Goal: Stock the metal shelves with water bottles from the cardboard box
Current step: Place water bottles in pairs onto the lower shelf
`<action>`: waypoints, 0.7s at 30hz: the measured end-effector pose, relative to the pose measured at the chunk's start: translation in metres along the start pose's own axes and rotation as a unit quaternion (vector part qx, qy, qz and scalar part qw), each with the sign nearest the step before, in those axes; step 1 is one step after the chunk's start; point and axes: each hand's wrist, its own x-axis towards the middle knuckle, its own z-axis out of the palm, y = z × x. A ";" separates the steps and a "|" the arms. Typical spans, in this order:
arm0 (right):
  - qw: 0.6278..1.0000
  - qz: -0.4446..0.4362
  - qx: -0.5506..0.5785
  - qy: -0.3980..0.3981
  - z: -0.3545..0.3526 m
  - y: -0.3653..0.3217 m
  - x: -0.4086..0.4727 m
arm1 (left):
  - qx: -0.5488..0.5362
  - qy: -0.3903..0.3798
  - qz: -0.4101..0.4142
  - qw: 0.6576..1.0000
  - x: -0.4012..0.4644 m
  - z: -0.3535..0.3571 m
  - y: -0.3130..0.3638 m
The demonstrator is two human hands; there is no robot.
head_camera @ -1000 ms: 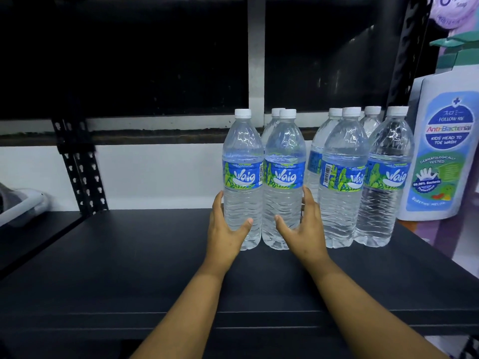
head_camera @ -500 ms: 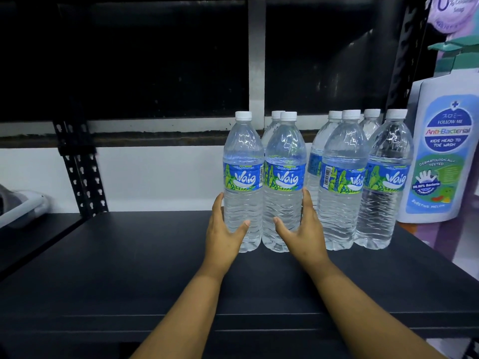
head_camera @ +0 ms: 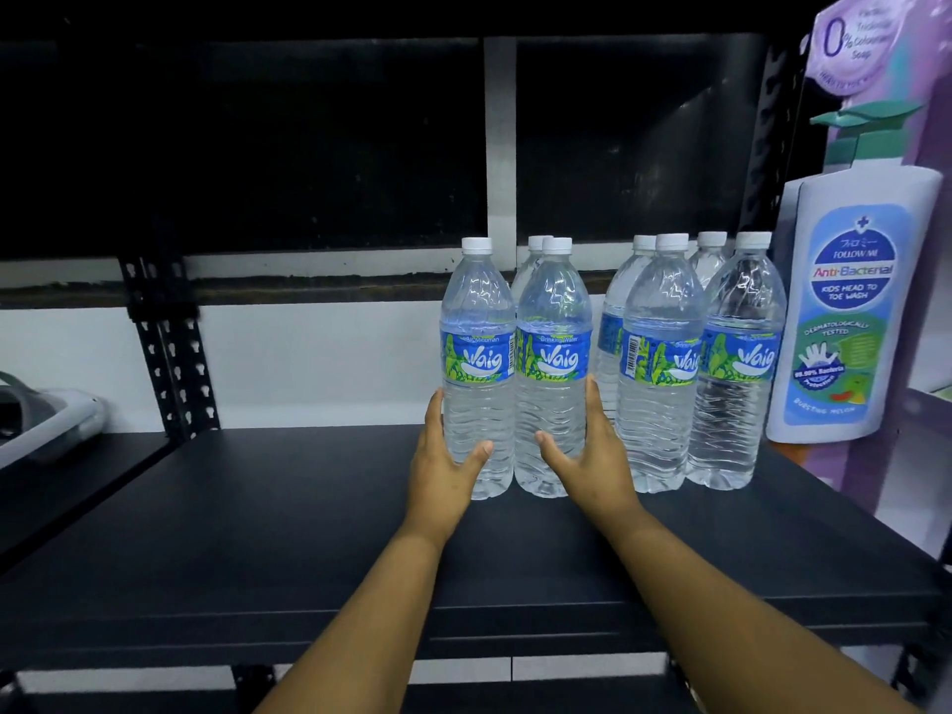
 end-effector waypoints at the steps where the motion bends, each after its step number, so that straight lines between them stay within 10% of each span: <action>1: 1.000 0.001 0.000 -0.008 -0.002 -0.001 -0.001 | 0.008 -0.005 0.001 1.000 -0.001 -0.001 0.002; 21: 0.976 0.132 -0.027 -0.168 -0.037 -0.038 -0.034 | 0.154 -0.112 -0.082 0.978 -0.028 -0.018 0.038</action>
